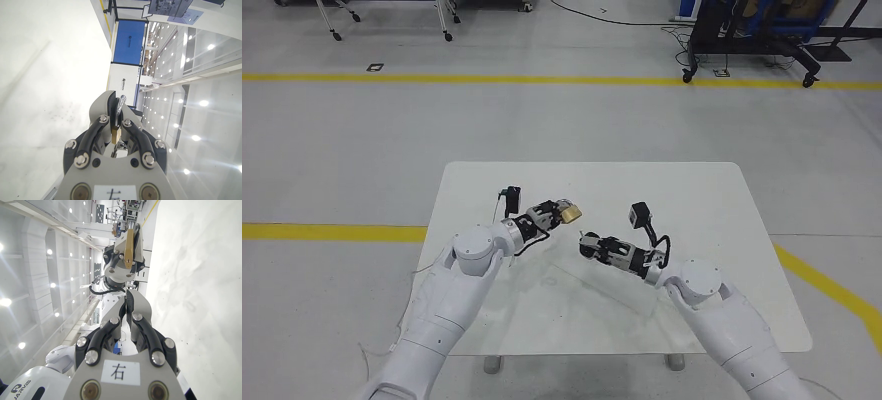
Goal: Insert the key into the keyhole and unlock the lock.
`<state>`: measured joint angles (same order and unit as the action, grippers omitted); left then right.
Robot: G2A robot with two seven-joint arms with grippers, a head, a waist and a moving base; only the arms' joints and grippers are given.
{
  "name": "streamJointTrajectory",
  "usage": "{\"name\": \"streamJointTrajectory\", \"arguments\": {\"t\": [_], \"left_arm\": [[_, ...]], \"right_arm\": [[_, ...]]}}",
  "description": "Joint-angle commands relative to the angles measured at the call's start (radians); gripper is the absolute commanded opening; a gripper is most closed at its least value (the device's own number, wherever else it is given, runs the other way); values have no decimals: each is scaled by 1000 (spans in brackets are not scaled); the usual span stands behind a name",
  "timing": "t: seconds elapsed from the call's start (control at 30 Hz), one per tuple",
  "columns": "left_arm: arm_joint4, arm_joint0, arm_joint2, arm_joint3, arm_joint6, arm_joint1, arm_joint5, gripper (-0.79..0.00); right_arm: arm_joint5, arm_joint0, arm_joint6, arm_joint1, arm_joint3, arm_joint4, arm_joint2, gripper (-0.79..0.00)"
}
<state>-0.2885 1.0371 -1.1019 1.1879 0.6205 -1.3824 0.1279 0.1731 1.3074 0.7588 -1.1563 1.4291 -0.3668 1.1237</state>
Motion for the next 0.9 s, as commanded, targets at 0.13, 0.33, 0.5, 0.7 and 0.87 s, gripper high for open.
{"name": "streamJointTrajectory", "arguments": {"t": [0.13,0.33,0.5,0.7,0.87], "left_arm": [[30,3,11,8,25,4,-15,-785],[38,4,16,13,49,6,-23,-785],[45,0,20,11,64,8,-22,-785],[50,1,24,15,70,10,-24,-785],[56,3,24,19,72,12,-29,-785]], "right_arm": [[-22,-10,6,-3,-11,-6,-8,-785],[-29,-19,5,-5,-24,-24,-9,-785],[-31,-21,-4,-7,-26,-22,-8,-785],[-35,-23,-17,-8,-28,-12,-11,-785],[-41,-22,-26,-10,-27,-7,-12,-785]]}}
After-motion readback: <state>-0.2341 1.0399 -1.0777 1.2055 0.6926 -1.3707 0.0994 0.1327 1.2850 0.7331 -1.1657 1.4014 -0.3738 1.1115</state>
